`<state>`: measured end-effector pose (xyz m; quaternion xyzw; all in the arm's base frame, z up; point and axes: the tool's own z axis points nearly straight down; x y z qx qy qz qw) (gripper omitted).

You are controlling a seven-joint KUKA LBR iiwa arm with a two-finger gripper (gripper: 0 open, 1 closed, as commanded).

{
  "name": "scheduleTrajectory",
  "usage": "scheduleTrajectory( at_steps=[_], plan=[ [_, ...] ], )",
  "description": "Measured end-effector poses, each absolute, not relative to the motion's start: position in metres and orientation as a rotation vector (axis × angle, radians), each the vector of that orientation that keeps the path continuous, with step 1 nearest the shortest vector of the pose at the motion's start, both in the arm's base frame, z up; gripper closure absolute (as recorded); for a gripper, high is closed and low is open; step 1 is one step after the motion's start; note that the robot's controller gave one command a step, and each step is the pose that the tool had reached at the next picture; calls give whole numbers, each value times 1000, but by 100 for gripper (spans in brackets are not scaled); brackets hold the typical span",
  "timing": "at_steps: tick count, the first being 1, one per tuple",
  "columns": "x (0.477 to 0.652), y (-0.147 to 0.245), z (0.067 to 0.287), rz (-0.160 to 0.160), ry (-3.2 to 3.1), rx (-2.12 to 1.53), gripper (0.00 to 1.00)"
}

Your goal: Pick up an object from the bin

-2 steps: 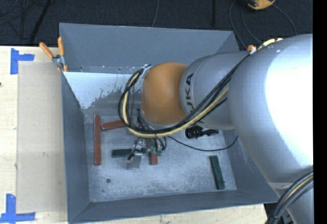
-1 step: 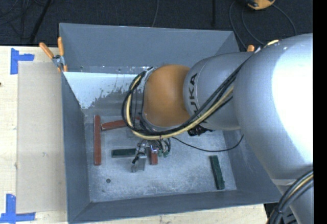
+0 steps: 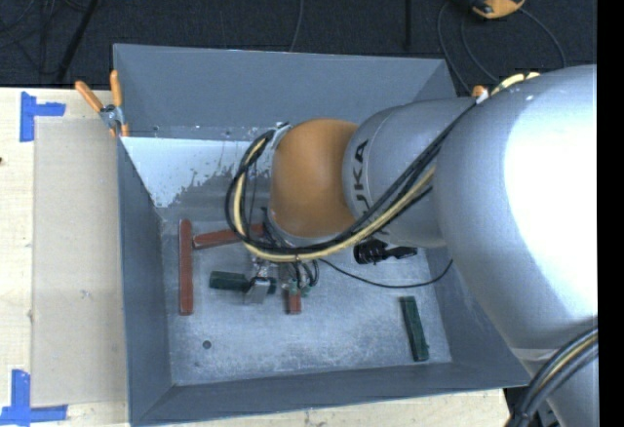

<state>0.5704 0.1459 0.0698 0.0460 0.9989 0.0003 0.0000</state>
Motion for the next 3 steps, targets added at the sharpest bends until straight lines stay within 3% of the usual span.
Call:
scheduleTrajectory(
  at_steps=[2, 3],
  plan=[
    [569, 145, 74, -1, 3143, 146, 100],
    [567, 145, 95, -4, 3150, 147, 100]
  ],
)
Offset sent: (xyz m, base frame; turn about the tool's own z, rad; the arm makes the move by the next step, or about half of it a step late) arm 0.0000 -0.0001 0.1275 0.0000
